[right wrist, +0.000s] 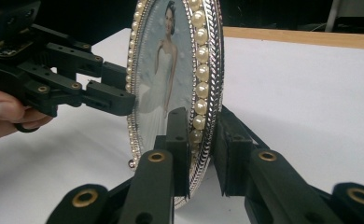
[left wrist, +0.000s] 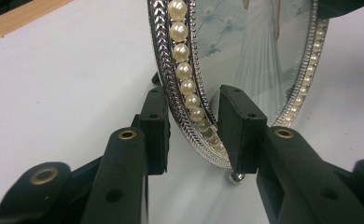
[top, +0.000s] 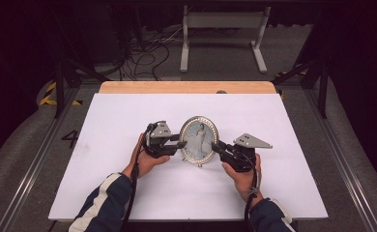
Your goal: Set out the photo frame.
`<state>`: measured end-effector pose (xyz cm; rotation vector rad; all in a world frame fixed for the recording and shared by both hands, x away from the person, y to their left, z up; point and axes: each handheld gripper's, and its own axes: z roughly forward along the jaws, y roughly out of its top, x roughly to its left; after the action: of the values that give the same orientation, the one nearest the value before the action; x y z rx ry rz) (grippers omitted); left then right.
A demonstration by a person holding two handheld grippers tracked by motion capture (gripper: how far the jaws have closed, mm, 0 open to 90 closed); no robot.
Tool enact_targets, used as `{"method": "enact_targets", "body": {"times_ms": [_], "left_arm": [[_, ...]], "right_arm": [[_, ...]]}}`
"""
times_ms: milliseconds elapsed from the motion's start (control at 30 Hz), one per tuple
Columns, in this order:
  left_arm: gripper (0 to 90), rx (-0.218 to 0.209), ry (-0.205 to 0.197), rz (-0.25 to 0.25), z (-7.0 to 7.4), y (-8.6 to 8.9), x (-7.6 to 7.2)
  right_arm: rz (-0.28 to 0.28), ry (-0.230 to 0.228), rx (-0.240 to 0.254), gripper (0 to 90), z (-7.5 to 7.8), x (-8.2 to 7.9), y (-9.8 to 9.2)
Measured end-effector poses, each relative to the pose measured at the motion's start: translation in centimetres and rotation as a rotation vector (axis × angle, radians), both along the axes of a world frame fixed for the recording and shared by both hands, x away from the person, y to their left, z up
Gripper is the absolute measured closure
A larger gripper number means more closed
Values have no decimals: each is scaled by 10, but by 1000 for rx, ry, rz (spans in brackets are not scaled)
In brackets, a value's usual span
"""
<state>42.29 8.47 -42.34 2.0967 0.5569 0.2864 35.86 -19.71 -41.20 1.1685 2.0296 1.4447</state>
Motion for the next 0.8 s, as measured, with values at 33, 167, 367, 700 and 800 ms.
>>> {"method": "enact_targets", "body": {"times_ms": [33,167,367,700,800], "left_arm": [[653,4,1,1,0,0,0],[657,0,15,11,0,1,-2],[691,-18,18,-3,0,2,-7],[693,-22,16,7,0,3,-10],[694,-27,17,11,-1,3,-10]], "right_arm": [[-1,2,-3,770,0,1,0],[8,6,-2,768,1,3,0],[-12,12,9,768,0,10,-4],[-9,5,-6,761,0,10,-2],[-15,0,-16,756,0,10,-1]]}}
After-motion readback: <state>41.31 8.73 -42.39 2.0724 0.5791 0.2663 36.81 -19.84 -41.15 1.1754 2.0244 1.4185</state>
